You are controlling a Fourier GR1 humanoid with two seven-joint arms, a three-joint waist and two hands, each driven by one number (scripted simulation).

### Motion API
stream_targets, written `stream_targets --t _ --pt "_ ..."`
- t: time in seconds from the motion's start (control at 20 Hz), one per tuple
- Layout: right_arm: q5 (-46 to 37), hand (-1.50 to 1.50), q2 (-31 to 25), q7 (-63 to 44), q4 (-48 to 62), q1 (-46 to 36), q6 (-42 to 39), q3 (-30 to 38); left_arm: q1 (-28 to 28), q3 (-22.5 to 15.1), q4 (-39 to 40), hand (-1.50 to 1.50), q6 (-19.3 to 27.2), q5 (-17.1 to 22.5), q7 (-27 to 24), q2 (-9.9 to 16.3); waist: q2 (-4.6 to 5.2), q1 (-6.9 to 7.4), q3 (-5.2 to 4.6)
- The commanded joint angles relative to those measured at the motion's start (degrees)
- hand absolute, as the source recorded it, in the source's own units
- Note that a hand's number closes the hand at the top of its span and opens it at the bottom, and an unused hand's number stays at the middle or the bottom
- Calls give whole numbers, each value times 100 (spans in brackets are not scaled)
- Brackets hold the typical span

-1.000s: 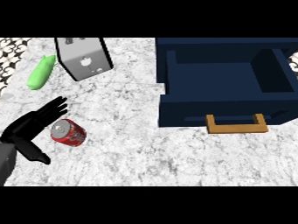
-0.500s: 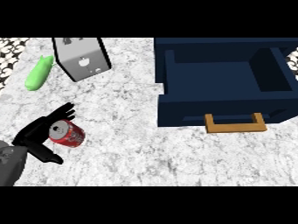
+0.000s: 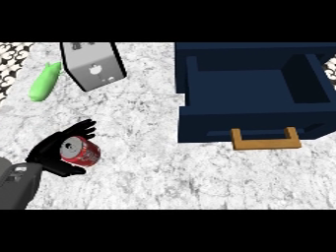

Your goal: Pick up the can, place it into the drawer and close the drawer

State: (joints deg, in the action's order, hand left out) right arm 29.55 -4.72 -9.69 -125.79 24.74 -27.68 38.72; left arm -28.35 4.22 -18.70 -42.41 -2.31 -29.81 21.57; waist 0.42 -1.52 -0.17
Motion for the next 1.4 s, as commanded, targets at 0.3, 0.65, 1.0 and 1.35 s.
stream_targets --t 0.3,0.65,1.0,1.35 --pt "-107 -150 153 -8 3 61 -140 -17 -190 -44 41 150 -1456 229 -175 -208 -9 39 4" --pt "317 -150 216 -120 -245 355 -172 202 -310 28 -584 150 -2086 692 163 -101 -68 85 14" --pt "262 -150 304 -192 -347 431 -68 260 -90 1383 -787 150 1952 1678 237 -1193 -113 268 26" --pt "190 -150 409 -48 -299 466 -193 329 44 1109 -2667 150 3159 1743 748 -1940 -136 303 36"
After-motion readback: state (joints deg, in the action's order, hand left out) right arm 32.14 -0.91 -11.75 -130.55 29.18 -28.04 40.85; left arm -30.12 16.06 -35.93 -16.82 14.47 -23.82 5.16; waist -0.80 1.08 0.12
